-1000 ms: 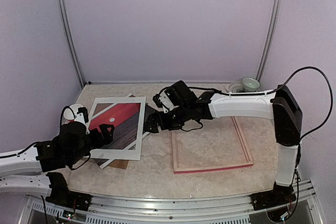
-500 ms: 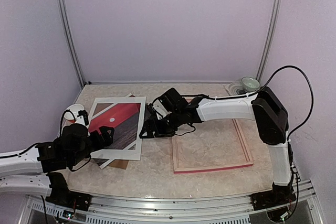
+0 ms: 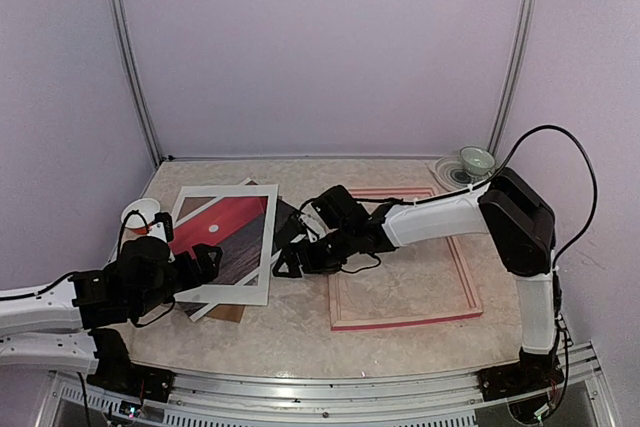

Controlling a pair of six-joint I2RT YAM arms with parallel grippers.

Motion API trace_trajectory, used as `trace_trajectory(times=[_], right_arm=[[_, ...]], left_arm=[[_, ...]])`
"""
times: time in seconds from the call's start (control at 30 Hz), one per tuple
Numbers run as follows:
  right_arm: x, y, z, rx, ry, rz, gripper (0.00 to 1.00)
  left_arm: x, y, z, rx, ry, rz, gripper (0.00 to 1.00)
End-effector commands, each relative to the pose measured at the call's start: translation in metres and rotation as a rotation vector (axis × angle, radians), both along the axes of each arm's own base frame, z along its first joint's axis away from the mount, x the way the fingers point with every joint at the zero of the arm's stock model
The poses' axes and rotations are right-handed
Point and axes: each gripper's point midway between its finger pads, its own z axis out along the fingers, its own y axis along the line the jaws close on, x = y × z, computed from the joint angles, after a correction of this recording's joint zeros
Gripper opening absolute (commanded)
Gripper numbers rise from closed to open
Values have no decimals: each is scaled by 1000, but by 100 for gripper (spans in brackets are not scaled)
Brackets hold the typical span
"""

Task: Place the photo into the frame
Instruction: Pick up the glass panel from the mat board.

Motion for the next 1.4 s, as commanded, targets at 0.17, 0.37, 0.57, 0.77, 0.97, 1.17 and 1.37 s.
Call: trace_trajectory(times=[0.17, 0.37, 0.57, 0.77, 0.97, 1.17, 1.37], right_arm=[[22, -19, 49, -14, -329, -46, 99], [15, -11, 50, 4, -317, 14, 99], [0, 12, 39, 46, -165, 98, 99], [-6, 25, 23, 51, -19, 92, 97], [3, 29, 8, 7, 17, 52, 96], [4, 31, -8, -10, 83, 41, 96], [8, 28, -18, -23, 128, 8, 96]], left_arm=[[-2, -5, 1, 2, 4, -29, 99], [-1, -6, 2, 11, 10, -28, 99], [0, -2, -1, 22, 25, 0, 99], [-2, 0, -13, 32, 51, 11, 99], [-4, 0, -26, 36, 79, 13, 99], [-7, 3, -45, 47, 125, 32, 99], [-7, -1, -61, 62, 171, 28, 99]])
